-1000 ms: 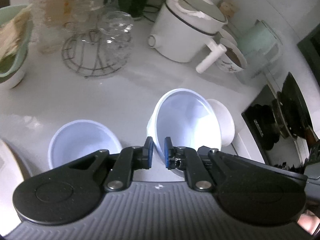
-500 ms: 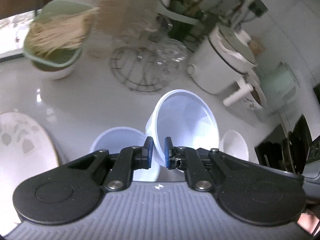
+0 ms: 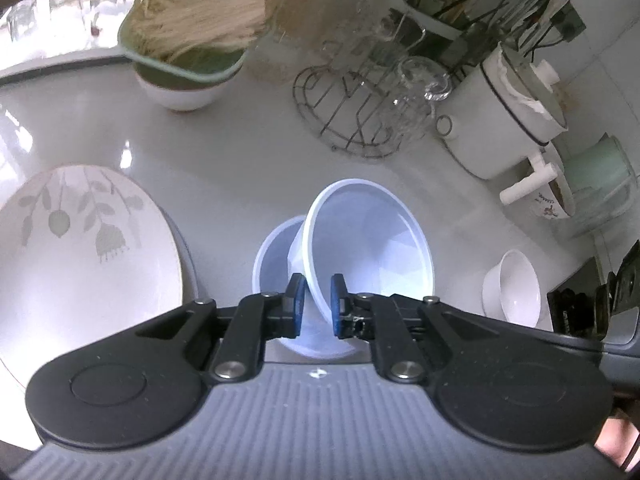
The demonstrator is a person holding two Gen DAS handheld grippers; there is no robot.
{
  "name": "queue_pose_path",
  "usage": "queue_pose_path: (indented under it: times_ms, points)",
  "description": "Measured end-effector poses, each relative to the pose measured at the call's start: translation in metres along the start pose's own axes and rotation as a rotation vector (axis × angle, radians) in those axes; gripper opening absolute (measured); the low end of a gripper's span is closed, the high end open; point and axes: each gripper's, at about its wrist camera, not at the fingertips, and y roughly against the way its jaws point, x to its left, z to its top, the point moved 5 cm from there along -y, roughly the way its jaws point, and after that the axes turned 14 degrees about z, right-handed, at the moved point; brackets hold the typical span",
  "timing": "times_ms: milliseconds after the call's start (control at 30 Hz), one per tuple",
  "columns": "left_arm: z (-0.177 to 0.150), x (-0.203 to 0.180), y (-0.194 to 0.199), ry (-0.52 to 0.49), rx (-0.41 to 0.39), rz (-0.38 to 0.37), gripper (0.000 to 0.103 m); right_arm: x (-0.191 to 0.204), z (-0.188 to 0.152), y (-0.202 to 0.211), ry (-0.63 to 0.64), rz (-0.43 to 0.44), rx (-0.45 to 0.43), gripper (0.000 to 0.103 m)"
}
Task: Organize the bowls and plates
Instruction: 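Lower the held blue bowl into the other blue bowl, then open both grippers and lift them away from the nested bowls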
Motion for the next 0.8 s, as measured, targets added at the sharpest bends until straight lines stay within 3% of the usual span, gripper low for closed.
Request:
queue_pose_path:
  times_ms: [200, 300, 333, 400, 433, 800]
  points:
    - [-0.003, 0.003, -0.004, -0.011, 0.031, 0.004, 0.015, -0.001, -0.001, -0.005, 0.015, 0.001, 0.010, 0.022]
    - [-0.001, -0.002, 0.000, -0.042, 0.019, 0.015, 0.025, -0.002, 0.000, -0.002, 0.021, 0.003, 0.002, 0.024]
    - [0.000, -0.003, 0.000, -0.043, 0.015, 0.025, 0.031, -0.002, 0.001, 0.000, 0.024, 0.008, -0.004, 0.026]
    - [0.002, -0.004, 0.004, -0.047, -0.002, 0.032, 0.040, -0.001, 0.003, 0.007, 0.032, 0.012, -0.028, 0.046]
    - [0.003, -0.004, 0.006, -0.047, -0.008, 0.034, 0.043, 0.000, 0.004, 0.011, 0.039, 0.012, -0.043, 0.049]
    - [0.018, -0.012, 0.035, -0.093, -0.083, 0.024, 0.043, 0.017, 0.014, 0.049, 0.102, 0.003, -0.172, 0.049]
